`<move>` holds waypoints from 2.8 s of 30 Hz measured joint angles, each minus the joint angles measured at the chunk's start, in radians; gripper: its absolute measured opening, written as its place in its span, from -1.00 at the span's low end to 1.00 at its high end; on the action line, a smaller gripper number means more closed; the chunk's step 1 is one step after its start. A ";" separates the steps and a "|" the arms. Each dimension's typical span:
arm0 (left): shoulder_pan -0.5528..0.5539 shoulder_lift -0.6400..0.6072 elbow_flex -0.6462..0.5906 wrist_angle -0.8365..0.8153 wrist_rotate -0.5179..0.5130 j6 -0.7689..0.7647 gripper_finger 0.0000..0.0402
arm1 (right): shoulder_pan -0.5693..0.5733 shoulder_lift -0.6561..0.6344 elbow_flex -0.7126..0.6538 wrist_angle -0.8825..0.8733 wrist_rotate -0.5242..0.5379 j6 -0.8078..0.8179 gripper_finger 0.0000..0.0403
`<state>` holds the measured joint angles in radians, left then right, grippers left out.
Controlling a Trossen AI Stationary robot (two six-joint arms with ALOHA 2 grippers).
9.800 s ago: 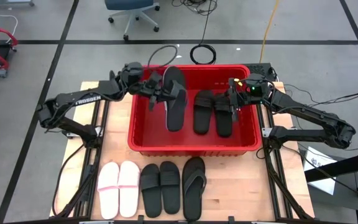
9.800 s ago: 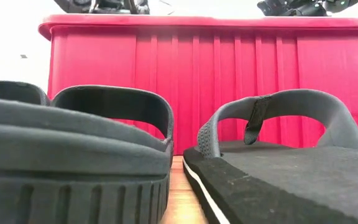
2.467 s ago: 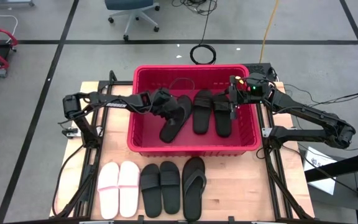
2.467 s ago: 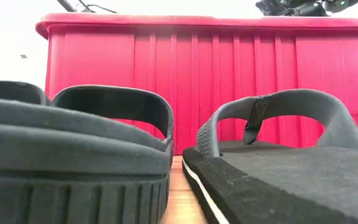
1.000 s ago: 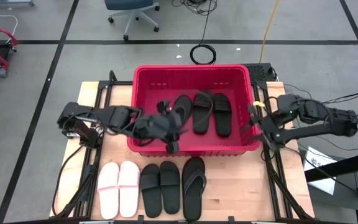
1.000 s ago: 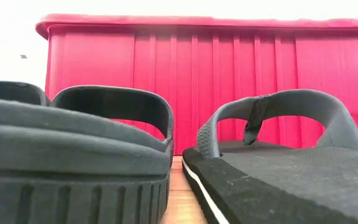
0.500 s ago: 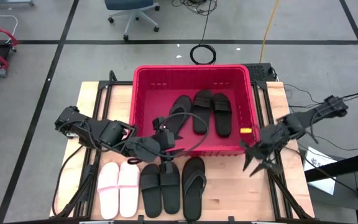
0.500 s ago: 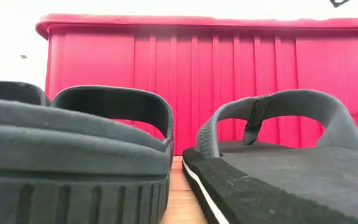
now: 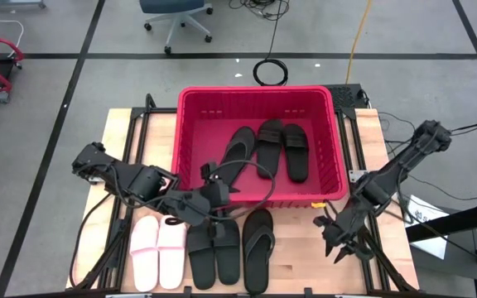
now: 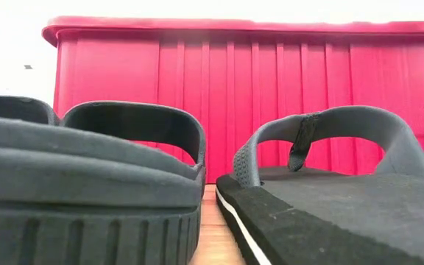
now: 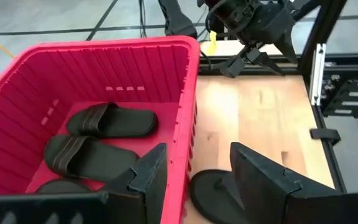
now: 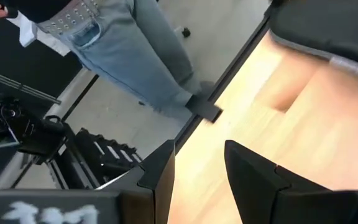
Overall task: Pick and place slides into bin
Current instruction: Put the black slipper into the red bin
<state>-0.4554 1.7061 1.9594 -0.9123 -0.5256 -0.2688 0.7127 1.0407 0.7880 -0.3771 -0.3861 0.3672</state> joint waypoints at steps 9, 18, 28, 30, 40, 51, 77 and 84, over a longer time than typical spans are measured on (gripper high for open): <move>-0.075 0.000 -0.006 -0.100 0.042 -0.158 -0.14 | 0.080 0.114 -0.010 0.091 0.165 0.066 -0.36; -0.188 -0.001 -0.173 -0.024 0.168 -0.432 -0.14 | 0.096 0.196 -0.010 0.214 0.371 0.056 -0.36; -0.223 0.000 -0.536 0.469 0.240 -0.514 -0.14 | 0.097 0.285 -0.010 0.247 0.442 0.032 -0.36; -0.217 0.000 -0.608 0.582 0.246 -0.515 -0.14 | 0.098 0.291 -0.010 0.246 0.442 0.032 -0.36; -0.125 0.015 -0.862 0.912 0.298 -0.521 -0.14 | 0.097 0.295 -0.010 0.247 0.443 0.031 -0.36; -0.062 0.194 -0.869 1.153 0.426 -0.523 -0.14 | 0.093 0.295 -0.010 0.258 0.443 0.036 -0.36; 0.076 0.267 -0.868 1.161 0.552 -0.367 -0.14 | 0.093 0.295 -0.010 0.291 0.443 0.040 -0.36; 0.078 0.286 -0.869 1.209 0.581 -0.395 -0.14 | 0.093 0.295 -0.010 0.291 0.443 0.040 -0.36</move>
<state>-0.3771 1.9923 1.0908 0.2965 0.0558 -0.6640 0.8059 1.3354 0.7776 -0.0862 0.0566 0.4068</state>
